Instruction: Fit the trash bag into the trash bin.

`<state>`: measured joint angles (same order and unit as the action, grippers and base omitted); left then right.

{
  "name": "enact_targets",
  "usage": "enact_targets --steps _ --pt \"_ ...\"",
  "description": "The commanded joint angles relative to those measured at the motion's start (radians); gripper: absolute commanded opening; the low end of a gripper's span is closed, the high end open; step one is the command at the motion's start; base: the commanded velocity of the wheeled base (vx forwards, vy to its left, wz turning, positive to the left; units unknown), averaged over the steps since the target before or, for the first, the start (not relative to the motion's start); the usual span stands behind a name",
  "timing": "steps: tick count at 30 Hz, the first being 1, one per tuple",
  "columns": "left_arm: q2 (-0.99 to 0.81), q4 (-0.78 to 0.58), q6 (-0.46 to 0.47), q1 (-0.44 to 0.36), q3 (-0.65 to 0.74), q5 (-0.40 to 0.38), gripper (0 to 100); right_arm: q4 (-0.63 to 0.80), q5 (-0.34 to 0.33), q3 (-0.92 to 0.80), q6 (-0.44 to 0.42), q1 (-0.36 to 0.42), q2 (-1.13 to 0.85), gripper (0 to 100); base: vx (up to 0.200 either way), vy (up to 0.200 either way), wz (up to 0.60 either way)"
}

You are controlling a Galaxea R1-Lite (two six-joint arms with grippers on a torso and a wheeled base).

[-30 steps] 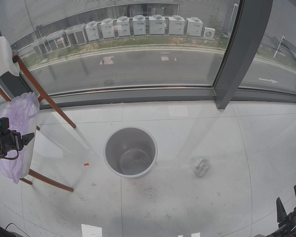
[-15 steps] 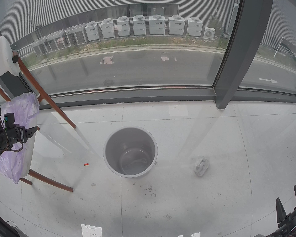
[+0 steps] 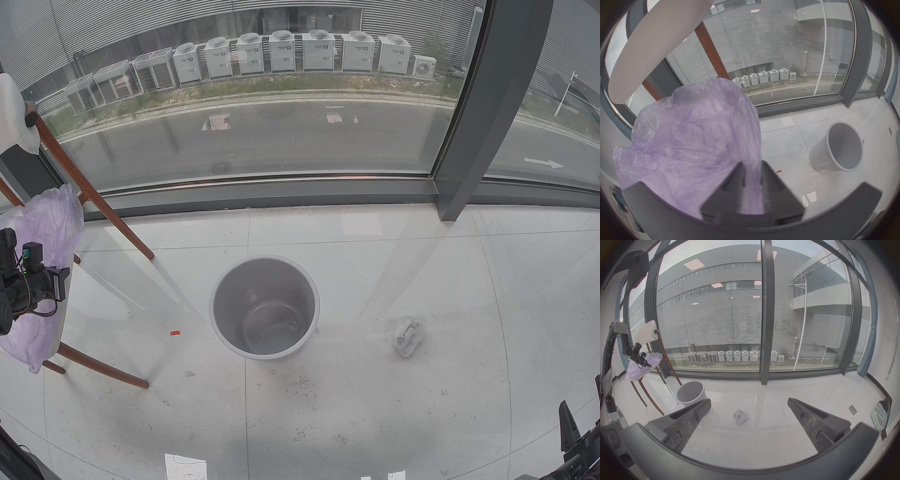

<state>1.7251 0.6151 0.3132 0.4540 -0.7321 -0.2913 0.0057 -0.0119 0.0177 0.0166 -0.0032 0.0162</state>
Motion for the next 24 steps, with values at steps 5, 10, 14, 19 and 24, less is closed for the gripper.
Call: enact_targets --steps 5,10,14,19,24 --pt "-0.196 -0.008 -0.069 0.006 0.037 -0.077 0 -0.001 0.000 -0.018 -0.003 0.000 -0.002 100 0.000 0.000 0.00" --pt "-0.369 -0.020 -0.175 0.009 0.083 -0.174 0 0.000 0.000 -0.018 -0.003 0.000 -0.002 100 0.000 0.000 0.00" --pt "-0.455 -0.017 -0.270 -0.011 0.148 -0.184 0 -0.001 0.000 -0.018 -0.003 0.000 -0.002 100 0.000 0.000 0.00" --pt "-0.496 -0.008 -0.490 -0.173 0.163 -0.181 0 -0.001 0.000 -0.018 -0.003 0.000 -0.002 100 0.000 0.000 0.00" --pt "-0.495 -0.003 -0.554 -0.337 0.155 -0.186 0 -0.001 0.001 -0.018 -0.003 0.000 -0.002 100 0.000 0.000 0.00"
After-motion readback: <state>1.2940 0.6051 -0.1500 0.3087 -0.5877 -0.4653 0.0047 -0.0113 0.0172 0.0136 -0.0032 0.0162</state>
